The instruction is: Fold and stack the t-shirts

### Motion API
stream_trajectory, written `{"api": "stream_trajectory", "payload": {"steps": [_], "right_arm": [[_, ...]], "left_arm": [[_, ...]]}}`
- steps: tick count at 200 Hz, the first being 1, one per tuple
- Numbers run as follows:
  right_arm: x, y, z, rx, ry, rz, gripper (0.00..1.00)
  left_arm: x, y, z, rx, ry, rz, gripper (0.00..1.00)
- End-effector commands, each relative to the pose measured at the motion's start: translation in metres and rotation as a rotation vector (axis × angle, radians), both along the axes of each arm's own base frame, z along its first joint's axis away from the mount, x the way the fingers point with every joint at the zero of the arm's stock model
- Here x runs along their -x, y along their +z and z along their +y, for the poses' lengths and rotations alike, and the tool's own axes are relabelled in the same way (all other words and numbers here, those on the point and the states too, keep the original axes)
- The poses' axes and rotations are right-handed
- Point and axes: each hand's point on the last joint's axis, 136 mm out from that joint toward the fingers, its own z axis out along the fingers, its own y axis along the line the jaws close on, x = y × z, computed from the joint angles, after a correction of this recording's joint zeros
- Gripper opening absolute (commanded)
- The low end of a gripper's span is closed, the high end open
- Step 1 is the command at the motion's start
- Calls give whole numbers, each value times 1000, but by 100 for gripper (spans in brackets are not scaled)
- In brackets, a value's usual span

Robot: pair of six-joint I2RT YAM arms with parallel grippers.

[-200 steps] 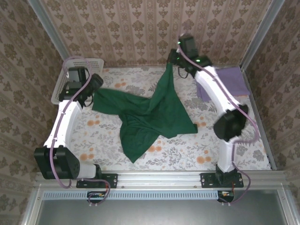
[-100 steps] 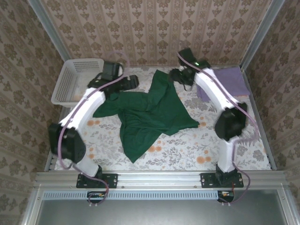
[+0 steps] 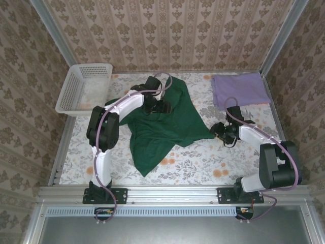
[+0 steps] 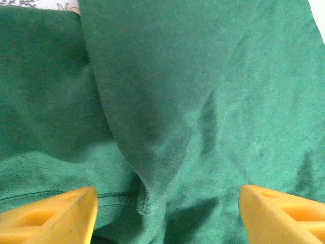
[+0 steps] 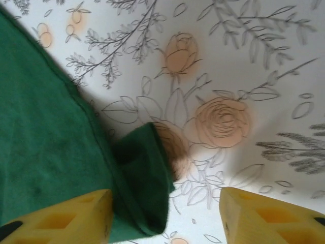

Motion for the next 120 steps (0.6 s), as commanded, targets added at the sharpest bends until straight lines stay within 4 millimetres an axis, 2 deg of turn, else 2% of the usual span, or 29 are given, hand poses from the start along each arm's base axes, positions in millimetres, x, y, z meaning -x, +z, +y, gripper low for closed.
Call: {"api": "stream_trajectory", "payload": {"steps": [1,32,58,80,94,112,120], "right_arm": [[-25,13,11,-79,-8,-123,55],[-24,-4,14,-103,-17,-80,45],[-26,-5,12,-109,-34,-91,43],[-27,-4,12,-106,-28,-91,28],[-29,-2,12,-107,-27,-98,17],[-31,2,12,-103,-25,-108,8],[-32,5,12,-103,-24,-114,3]], "left_arm": [[-1,3,-8,47,-23,9,72],[0,-4,-14,47,-40,28,70],[0,-13,-14,31,-46,37,68],[0,-20,-13,19,-48,46,62],[-1,-23,-13,18,-45,47,50],[-4,-19,-15,20,-48,35,27],[-6,-13,-16,25,-50,22,14]]}}
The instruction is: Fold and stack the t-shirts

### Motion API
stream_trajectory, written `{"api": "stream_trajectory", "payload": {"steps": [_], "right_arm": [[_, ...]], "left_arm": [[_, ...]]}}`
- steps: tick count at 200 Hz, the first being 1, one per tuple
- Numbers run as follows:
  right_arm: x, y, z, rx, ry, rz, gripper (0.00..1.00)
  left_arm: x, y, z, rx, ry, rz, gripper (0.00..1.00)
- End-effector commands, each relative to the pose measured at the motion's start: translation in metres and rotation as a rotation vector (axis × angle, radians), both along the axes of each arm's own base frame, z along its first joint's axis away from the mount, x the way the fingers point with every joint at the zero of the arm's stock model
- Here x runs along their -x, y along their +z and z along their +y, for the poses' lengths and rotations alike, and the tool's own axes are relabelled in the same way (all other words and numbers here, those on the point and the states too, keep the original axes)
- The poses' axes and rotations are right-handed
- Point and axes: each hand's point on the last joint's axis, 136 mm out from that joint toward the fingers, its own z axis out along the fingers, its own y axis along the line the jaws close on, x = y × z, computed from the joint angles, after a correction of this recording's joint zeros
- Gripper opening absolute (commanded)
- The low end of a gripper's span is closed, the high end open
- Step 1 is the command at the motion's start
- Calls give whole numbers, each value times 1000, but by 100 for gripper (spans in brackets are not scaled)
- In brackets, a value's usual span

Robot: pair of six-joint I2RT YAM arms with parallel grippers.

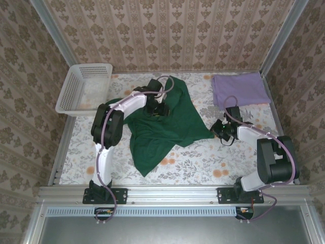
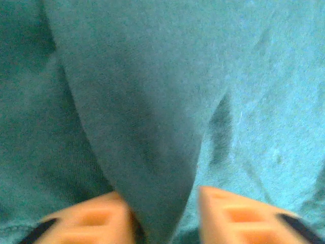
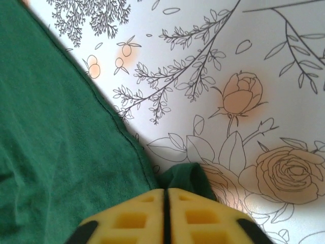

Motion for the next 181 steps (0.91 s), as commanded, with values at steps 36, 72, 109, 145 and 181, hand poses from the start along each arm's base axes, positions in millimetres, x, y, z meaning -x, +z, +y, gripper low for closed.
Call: {"api": "stream_trajectory", "payload": {"steps": [36,72,109,145,181], "right_arm": [[-9,48,-1,-11,-10,-126,0],[-9,109,-5,0,-26,-281,0],[-1,188,-12,23,-46,-473,0],[20,282,-21,52,-82,-707,0],[45,370,-27,66,-107,-919,0]], "left_arm": [[-21,88,-5,69,-16,-237,0],[-16,189,11,146,1,-540,0],[13,298,43,220,36,-854,0],[71,410,76,342,41,-1177,0],[120,487,113,404,86,-1377,0]]}}
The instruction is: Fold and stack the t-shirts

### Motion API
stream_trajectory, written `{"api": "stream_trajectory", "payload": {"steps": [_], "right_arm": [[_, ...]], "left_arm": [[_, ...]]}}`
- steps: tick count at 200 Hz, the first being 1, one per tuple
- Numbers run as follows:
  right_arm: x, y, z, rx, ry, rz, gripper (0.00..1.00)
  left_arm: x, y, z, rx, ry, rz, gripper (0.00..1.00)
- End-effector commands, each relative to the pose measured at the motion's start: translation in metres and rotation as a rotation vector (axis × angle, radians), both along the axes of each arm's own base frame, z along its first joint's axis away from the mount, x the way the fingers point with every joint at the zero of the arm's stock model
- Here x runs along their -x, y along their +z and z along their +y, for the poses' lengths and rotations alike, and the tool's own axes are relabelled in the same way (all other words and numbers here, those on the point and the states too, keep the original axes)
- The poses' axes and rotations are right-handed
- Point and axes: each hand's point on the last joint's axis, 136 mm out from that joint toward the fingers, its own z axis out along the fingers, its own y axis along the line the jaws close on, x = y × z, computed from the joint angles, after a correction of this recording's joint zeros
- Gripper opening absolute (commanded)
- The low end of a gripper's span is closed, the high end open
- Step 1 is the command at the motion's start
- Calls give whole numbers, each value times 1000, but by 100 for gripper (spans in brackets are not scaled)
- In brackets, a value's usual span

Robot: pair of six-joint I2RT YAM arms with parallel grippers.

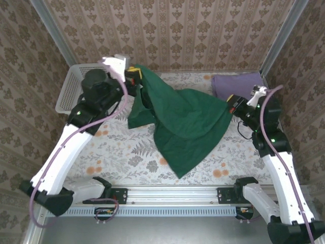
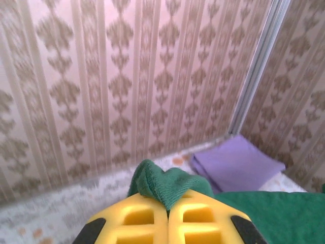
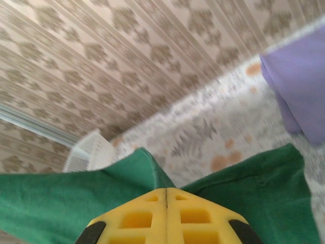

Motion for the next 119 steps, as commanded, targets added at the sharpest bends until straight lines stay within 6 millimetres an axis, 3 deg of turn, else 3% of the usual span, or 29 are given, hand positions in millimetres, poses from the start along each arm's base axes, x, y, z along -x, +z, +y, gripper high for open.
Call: {"api": "stream_trajectory", "payload": {"steps": [1,25,39,53,71,81,93,110,119], "right_arm": [[18,54,-10,31,-45,-121,0],[20,92,-11,33,-55,-205,0],[9,98,-11,44,-64,-207,0],[-12,96,-10,53,-72,-189,0],[-57,78,-5,83,-73,-115,0],[-85,69,2,117,-62,-77,0],[-125,43,9,171,-69,8,0],[-181,7,18,220,-57,126,0],[-203,-11,20,257,-62,214,6]], "left_arm": [[26,64,24,54,44,-199,0],[42,93,34,96,45,-270,0],[39,98,38,95,72,-281,0],[23,92,40,70,125,-267,0],[-23,70,55,82,236,-179,0],[-60,54,73,111,287,-104,0],[-107,31,92,127,354,-10,1],[-171,-6,116,111,443,122,20],[-200,-30,129,97,507,210,40]]}}
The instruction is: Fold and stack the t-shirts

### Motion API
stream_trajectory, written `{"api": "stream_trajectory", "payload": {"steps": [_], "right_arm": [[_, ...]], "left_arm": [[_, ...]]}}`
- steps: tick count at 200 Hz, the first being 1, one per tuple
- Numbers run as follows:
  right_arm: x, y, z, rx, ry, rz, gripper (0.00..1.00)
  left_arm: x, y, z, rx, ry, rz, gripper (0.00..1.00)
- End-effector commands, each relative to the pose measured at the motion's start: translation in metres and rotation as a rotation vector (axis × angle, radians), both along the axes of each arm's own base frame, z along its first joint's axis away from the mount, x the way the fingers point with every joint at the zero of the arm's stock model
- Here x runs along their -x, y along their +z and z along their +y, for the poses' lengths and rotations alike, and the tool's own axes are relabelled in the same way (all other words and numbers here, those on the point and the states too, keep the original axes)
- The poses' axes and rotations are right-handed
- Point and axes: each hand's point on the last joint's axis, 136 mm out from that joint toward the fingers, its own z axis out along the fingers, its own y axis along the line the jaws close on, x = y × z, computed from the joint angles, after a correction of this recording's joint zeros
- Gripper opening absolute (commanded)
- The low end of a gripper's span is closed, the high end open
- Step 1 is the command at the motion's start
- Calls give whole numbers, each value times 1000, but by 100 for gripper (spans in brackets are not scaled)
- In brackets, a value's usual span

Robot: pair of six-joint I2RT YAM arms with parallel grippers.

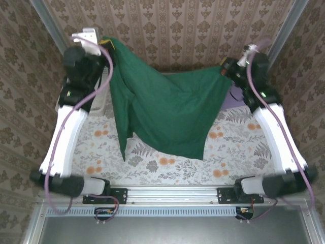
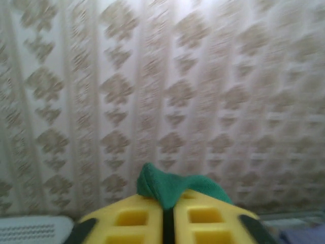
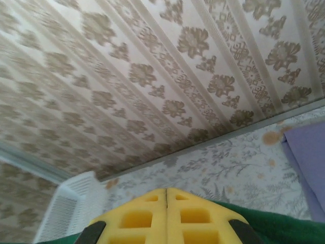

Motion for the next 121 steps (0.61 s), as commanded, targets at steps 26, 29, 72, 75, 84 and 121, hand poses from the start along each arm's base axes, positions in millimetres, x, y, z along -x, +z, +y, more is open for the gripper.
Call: {"api": "stream_trajectory", "payload": {"steps": [26,29,72,75,84,121], "right_arm": [[-81,-91,7,219,-35,399,62],[-82,-92,8,227,-31,411,64],[-26,-117,34,148,98,441,73],[-19,-126,36,124,104,450,74],[5,-149,42,52,131,467,75],[119,-242,58,-59,245,635,73]], "left_arm": [[-105,-102,59,4,294,425,96],[-104,-105,60,4,298,445,99],[-46,-146,25,45,202,530,100],[-40,-153,23,47,200,539,99],[-17,-166,13,34,166,553,97],[76,-245,-18,-121,53,768,86]]}}
